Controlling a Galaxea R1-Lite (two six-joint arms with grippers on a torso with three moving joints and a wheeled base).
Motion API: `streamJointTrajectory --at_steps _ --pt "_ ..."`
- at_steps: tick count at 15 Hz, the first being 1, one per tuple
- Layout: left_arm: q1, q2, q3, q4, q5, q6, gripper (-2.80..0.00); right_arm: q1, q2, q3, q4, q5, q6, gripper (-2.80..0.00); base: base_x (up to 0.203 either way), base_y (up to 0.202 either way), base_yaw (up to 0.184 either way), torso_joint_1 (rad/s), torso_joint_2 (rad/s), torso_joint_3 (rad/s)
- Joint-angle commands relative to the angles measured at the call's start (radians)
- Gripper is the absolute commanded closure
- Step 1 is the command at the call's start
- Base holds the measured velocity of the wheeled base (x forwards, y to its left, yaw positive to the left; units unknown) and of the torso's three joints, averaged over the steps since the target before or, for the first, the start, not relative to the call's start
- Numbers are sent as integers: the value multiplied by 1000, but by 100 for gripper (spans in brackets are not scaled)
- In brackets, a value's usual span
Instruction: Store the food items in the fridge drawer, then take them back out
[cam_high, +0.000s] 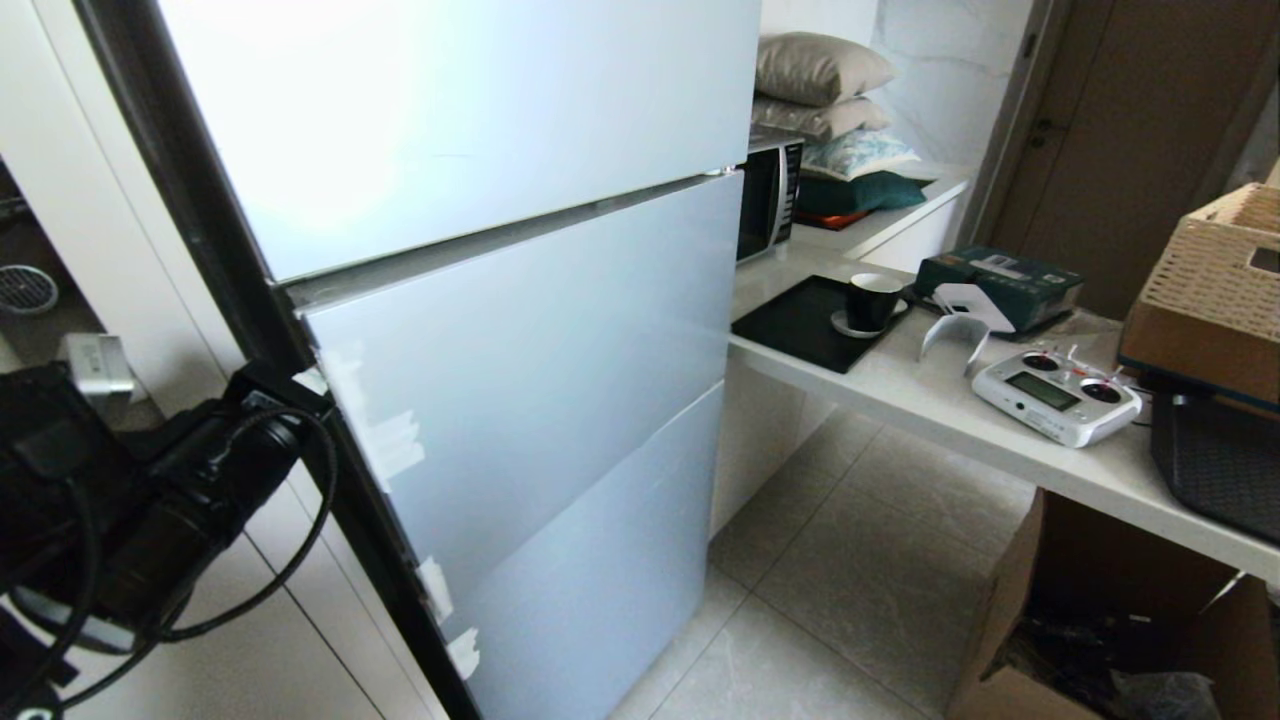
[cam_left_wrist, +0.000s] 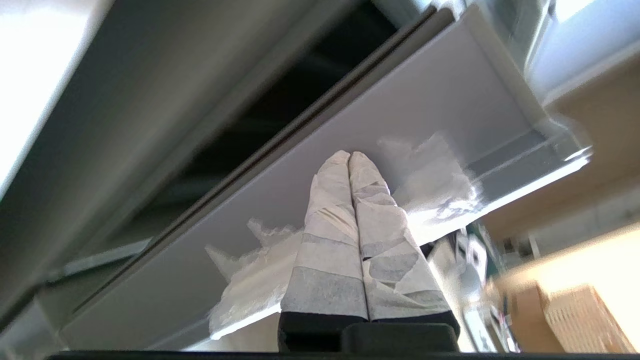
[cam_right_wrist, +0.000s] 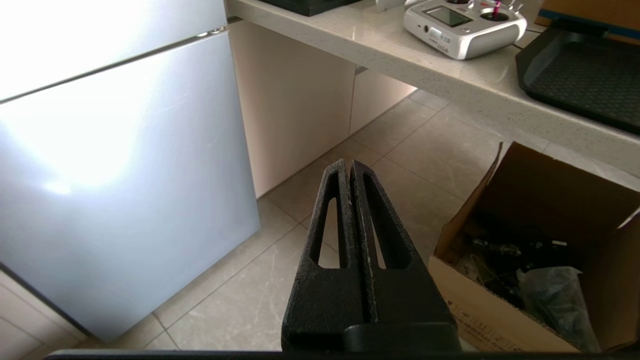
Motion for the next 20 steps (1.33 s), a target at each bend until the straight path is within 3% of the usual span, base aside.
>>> streamJointTrajectory --at_steps 1,10,17,20 --pt "-10 -17 23 -2 1 -3 0 0 1 0 0 0 0 0 0 0 0 0 0 0" --pt "-220 -146 160 5 -5 -3 0 0 1 0 0 0 1 0 0 0 0 0 0 0" --pt "-448 -287 260 8 -25 -6 0 0 2 0 0 0 0 0 0 0 0 0 0 0" --pt "-461 -372 262 72 -16 23 0 0 1 0 0 0 0 0 0 0 0 0 0 0"
